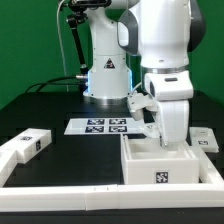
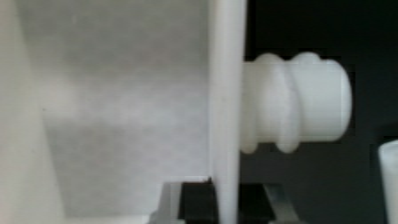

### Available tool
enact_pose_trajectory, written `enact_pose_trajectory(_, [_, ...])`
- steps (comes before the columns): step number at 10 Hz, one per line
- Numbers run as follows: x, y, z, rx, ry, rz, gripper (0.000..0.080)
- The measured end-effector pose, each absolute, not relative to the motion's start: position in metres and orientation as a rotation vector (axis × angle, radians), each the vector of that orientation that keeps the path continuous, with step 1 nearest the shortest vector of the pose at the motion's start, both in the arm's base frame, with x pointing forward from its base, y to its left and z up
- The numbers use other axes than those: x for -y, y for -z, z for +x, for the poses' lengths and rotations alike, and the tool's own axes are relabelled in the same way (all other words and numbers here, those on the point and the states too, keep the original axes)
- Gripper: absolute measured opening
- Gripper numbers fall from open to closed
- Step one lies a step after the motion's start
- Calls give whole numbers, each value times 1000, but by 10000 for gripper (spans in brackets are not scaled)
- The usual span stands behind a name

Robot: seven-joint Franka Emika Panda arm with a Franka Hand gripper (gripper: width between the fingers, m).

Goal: Assemble cabinet

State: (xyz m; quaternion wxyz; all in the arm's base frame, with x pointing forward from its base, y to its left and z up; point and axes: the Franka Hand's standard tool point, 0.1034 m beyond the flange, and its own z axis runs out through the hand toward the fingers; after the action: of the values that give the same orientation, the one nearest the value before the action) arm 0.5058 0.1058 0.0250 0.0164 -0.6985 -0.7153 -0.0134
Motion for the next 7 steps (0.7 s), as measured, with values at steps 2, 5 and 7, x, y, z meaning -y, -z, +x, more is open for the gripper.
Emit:
enact_pose_trajectory(2, [-113,-25,517,2224,49,-2175,38])
enact_pose_trajectory(5, [-117,-26,522,2197,43,-2200,38])
enact_pose_trajectory(7, [-113,-27,522,2189,43,-2210,37])
